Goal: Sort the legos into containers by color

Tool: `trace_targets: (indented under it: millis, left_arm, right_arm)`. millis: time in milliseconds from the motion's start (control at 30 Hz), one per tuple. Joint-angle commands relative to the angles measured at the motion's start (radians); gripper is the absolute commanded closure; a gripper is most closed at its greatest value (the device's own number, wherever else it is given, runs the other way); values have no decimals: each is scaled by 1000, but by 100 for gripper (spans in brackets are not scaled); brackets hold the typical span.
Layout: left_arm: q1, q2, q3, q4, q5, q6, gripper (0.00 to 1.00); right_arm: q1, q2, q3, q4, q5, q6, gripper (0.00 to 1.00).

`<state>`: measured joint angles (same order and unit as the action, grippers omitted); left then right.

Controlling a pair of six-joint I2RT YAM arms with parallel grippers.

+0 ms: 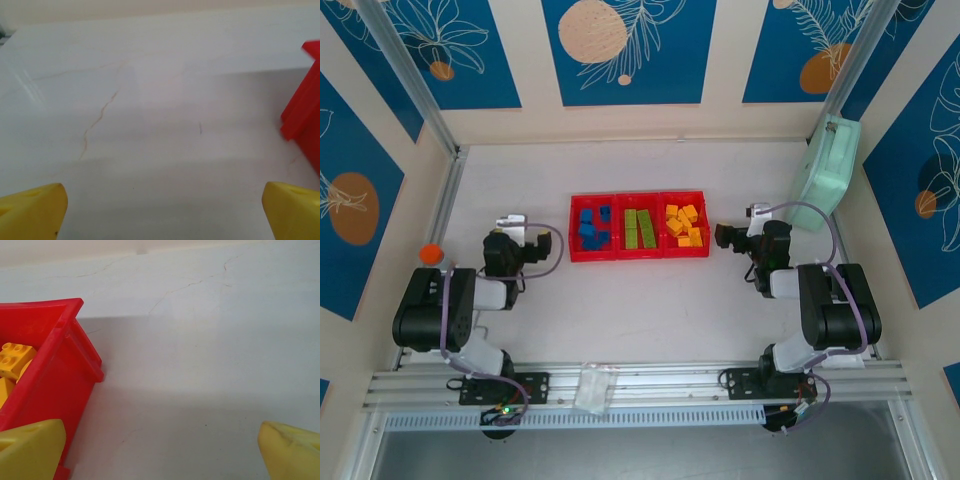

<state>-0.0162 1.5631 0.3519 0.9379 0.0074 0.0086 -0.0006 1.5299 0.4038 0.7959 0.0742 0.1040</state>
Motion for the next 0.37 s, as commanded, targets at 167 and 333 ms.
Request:
trace_targets:
  millis: [167, 333]
  left_arm:
    - [-6, 4, 13, 25, 42, 16, 1]
    - [-6, 3, 13, 24, 43, 16, 1]
  right_arm:
    - [-5, -4, 23, -3, -19, -7, 1]
    - [4, -8, 14, 8, -2, -13, 1]
